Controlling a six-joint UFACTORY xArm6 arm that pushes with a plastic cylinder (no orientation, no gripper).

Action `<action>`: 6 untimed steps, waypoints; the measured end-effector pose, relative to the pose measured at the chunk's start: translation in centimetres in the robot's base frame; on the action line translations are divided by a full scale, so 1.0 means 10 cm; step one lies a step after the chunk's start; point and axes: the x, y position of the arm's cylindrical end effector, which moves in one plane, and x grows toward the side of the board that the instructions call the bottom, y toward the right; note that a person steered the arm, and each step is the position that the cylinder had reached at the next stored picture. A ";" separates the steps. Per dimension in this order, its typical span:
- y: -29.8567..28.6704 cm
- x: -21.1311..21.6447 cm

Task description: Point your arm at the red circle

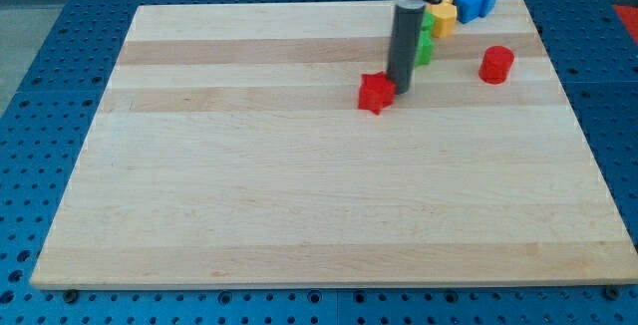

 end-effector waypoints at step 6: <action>1.51 -0.80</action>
